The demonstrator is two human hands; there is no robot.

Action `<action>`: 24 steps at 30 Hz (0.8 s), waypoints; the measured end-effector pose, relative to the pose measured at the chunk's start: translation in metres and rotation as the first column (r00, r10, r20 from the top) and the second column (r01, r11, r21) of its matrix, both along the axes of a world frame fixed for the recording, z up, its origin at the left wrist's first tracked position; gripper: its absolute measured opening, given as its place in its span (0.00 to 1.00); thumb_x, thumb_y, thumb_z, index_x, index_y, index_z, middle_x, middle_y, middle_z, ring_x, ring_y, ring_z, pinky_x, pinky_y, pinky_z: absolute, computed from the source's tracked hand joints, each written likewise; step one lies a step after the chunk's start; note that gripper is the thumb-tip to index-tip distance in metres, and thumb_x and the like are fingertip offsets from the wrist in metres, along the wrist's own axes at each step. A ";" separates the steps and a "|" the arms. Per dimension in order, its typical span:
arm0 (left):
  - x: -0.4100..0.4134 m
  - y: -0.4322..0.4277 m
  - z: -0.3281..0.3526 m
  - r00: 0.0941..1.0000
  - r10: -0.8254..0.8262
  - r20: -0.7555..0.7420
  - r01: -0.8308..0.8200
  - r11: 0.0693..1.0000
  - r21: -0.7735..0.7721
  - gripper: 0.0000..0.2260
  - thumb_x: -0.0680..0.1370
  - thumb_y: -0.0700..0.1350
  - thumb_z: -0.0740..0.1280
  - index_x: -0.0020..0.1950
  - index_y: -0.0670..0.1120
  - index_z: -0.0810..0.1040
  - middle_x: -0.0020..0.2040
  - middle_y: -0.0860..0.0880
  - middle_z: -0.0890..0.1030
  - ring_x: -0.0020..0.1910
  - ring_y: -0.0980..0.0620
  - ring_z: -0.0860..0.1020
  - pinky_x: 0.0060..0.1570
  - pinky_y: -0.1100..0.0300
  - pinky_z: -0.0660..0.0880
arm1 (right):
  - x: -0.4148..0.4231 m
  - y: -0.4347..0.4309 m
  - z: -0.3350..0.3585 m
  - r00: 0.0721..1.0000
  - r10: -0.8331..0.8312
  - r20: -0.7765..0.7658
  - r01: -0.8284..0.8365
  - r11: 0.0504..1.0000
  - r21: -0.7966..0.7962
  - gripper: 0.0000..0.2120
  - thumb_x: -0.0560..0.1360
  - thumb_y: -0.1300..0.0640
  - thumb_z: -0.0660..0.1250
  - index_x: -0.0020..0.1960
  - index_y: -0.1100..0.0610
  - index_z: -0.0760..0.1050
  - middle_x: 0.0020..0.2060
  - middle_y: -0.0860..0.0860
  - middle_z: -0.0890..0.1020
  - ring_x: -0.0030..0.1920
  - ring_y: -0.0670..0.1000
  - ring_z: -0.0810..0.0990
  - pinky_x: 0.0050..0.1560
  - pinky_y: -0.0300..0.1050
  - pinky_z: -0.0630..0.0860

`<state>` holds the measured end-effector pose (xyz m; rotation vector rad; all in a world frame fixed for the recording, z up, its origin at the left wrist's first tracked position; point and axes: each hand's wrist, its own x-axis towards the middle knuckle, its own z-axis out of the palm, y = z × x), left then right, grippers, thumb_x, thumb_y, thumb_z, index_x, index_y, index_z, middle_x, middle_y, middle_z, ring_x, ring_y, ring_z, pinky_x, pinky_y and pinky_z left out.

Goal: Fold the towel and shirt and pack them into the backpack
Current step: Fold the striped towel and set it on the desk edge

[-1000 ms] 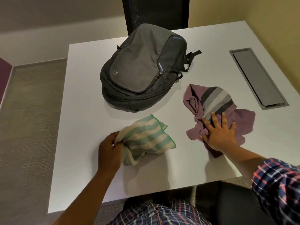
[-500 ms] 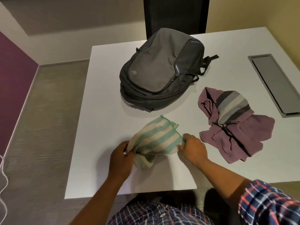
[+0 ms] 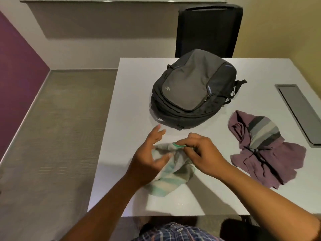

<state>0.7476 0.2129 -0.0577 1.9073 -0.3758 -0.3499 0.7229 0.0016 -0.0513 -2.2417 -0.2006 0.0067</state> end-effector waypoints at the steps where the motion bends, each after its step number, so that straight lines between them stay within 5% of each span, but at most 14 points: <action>1: 0.005 -0.002 0.013 0.995 -0.101 0.008 0.101 0.995 -0.026 0.33 0.76 0.47 0.71 0.73 0.67 0.58 0.68 0.69 0.69 0.68 0.65 0.69 0.62 0.71 0.69 | 0.001 0.006 0.016 0.998 0.035 0.050 -0.035 0.999 -0.002 0.14 0.75 0.63 0.64 0.55 0.51 0.83 0.38 0.42 0.75 0.40 0.42 0.76 0.41 0.34 0.70; 6: 0.023 0.007 0.060 0.974 -0.196 0.115 0.196 0.980 0.009 0.16 0.76 0.50 0.71 0.64 0.57 0.76 0.54 0.62 0.81 0.54 0.61 0.79 0.54 0.57 0.79 | 0.004 0.018 0.081 0.979 0.042 0.202 -0.048 0.999 0.025 0.13 0.75 0.64 0.67 0.53 0.49 0.84 0.36 0.47 0.74 0.39 0.46 0.75 0.40 0.33 0.67; 11: 0.039 0.038 0.082 0.964 -0.213 0.161 0.210 0.977 0.039 0.05 0.73 0.53 0.74 0.47 0.59 0.81 0.43 0.61 0.83 0.43 0.58 0.82 0.41 0.58 0.79 | 0.000 0.003 0.119 0.950 -0.089 0.300 0.097 0.995 -0.012 0.10 0.75 0.59 0.66 0.48 0.47 0.83 0.39 0.48 0.77 0.41 0.48 0.76 0.39 0.34 0.68; 18: 0.059 0.079 0.089 0.974 -0.201 0.100 0.163 0.940 0.300 0.04 0.71 0.53 0.73 0.40 0.55 0.81 0.36 0.57 0.81 0.36 0.57 0.80 0.37 0.50 0.81 | -0.010 -0.019 0.135 0.882 -0.324 0.341 0.331 0.943 0.041 0.13 0.75 0.72 0.66 0.47 0.57 0.82 0.44 0.49 0.83 0.49 0.44 0.80 0.50 0.29 0.72; 24: 0.071 0.086 0.109 0.976 -0.095 0.195 0.043 0.965 0.257 0.09 0.67 0.43 0.73 0.42 0.53 0.76 0.41 0.54 0.79 0.41 0.53 0.79 0.42 0.49 0.78 | -0.008 -0.026 0.142 0.845 -0.449 0.289 0.436 0.893 0.113 0.15 0.77 0.70 0.65 0.47 0.50 0.81 0.41 0.37 0.83 0.36 0.39 0.80 0.39 0.27 0.72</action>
